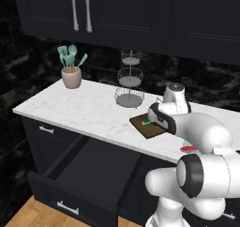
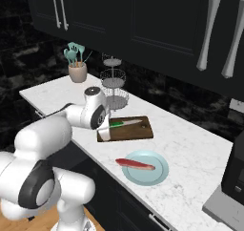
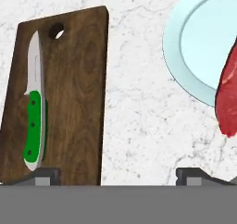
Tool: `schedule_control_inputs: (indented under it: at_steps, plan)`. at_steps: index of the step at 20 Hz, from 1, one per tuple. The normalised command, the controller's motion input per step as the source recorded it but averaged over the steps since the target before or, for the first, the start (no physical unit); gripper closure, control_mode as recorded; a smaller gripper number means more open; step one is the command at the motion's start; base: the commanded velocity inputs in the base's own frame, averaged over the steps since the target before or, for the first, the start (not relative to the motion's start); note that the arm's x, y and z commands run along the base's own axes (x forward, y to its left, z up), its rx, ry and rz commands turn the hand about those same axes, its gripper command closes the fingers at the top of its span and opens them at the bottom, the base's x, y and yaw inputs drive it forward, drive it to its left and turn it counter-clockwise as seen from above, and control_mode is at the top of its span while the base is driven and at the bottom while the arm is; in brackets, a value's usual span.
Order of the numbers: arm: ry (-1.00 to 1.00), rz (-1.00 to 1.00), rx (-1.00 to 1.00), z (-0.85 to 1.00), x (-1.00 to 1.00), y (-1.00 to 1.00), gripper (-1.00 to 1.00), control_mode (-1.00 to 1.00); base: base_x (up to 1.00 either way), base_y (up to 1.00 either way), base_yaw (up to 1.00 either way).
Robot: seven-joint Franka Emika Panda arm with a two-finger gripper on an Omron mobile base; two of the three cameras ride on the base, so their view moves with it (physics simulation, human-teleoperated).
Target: Pick up the knife from the drawer and place it on the cutting board. Then place the meat from the plate to the cutting board.
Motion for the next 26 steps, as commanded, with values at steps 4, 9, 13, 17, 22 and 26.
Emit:
schedule_control_inputs:
  at_steps: [4,9,13,17,22,26]
  plan:
    - [0.17,-0.1,0.16,0.0,-0.34,-1.0,-1.0,-1.0,0.0,0.0,0.0]
    - [0.35,-0.11,0.13,-0.15,0.01,-1.0,-1.0,-1.0,0.0,0.0,0.0]
    - [0.35,-0.05,0.08,-0.5,0.08,-0.88,-1.0,-1.0,0.0,0.0,0.0]
    - [0.05,-0.01,0.02,-0.37,-0.25,-0.44,-1.0,-1.0,0.0,0.0,0.0]
    - [-0.05,-0.01,0.0,-0.45,-0.21,-0.16,-1.0,-1.0,0.0,0.0,0.0]
    - [-0.1,0.0,0.0,-0.35,-0.2,-0.01,-1.0,-1.0,0.0,0.0,0.0]
